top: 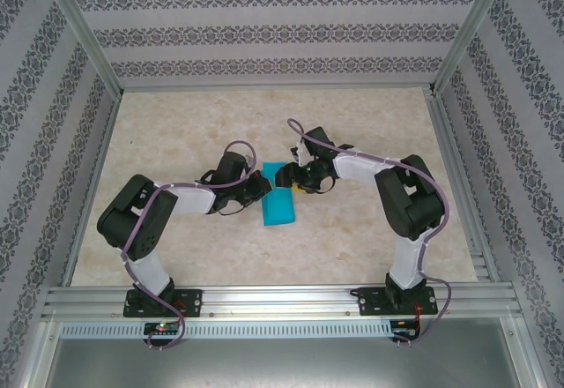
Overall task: Fold a paper plane with a square sheet of paper (pick it up from the middle)
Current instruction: Hold the square sheet of paper at the center of the table.
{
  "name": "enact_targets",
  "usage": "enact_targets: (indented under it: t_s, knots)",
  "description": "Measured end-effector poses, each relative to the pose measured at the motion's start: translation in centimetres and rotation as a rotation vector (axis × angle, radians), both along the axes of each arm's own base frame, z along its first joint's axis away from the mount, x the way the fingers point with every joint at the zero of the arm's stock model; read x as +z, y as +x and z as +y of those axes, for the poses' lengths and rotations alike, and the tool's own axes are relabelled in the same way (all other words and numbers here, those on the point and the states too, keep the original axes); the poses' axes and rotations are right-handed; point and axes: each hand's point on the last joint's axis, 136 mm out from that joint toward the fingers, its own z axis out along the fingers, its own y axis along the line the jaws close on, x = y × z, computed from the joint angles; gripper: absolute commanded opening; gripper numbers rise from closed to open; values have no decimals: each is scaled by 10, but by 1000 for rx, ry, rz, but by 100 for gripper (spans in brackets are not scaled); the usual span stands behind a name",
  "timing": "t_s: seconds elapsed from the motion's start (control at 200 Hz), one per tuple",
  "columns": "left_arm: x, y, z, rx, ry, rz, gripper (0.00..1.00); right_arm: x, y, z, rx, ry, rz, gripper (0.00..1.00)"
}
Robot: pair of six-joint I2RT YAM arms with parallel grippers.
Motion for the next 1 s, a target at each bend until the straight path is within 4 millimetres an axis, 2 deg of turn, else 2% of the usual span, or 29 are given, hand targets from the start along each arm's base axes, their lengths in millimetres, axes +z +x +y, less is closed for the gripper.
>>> enact_targets:
  t_s: [0.185,0.405,0.505,0.609,0.834,0.999]
  knots:
    - [-10,-3,6,4,45,19,0,-9,-4,-2,12,-22,26,64]
    - [-11,-2,7,10,52,16,0,-15,-6,-3,27,-41,49,58]
    - [-12,-3,8,8,56,17,4,-17,-6,-4,34,-53,56,57]
    - [-13,-3,8,7,60,20,12,-19,-6,-4,39,-80,57,54]
    - [-12,-4,14,9,108,30,46,-24,-5,-8,38,-168,38,48]
    - [11,-3,23,28,111,9,50,-27,-5,-9,33,-215,20,47]
